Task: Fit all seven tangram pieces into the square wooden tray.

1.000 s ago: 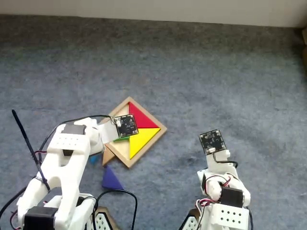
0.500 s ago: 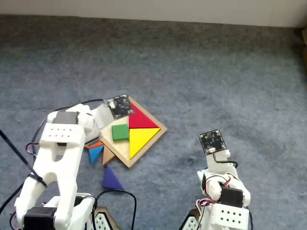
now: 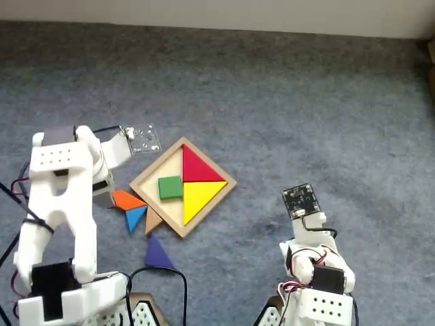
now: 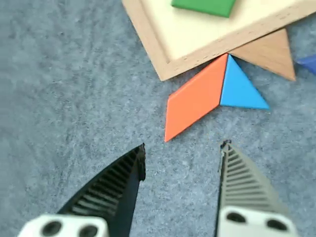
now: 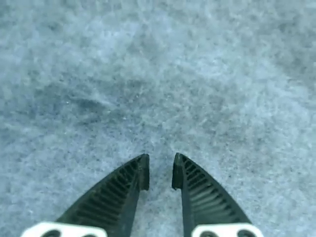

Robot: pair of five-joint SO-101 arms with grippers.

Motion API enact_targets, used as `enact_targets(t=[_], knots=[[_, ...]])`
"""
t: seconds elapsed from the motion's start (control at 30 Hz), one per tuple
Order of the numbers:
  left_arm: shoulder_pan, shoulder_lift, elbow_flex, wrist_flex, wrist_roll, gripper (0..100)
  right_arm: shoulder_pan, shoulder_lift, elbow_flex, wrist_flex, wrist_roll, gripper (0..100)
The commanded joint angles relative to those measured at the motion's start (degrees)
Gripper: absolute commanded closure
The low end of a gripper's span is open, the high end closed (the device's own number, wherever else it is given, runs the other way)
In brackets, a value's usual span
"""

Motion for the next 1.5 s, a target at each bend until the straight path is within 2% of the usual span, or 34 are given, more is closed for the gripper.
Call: enact_targets(t=[0.0,0.2,0.4,0.6,0.87,1.47], knots=[[0.0,2.6,-4.2,1.8,-9.1,75,-0.1,-0.1,3.9,-1.0,0.4,90.8],[2.3,7.8,-4.2,1.3,-10.2,75,-0.1,-0.1,3.9,-1.0,0.4,90.8],[4.9,13.9,-3.9,-3.0,-10.2,75,-0.1,-0.1,3.9,-1.0,0.4,90.8],[8.0,15.5,-3.8,-3.3,-10.1,75,-0.1,-0.1,3.9,-1.0,0.4,90.8],[7.3,21.2,-4.4,-8.7,-9.8,75,0.0,-0.1,3.9,-0.9,0.4,90.8],[1.1,21.7,-6.3,-7.8,-10.0,75,1.9,-0.1,3.8,-1.0,0.4,90.8]])
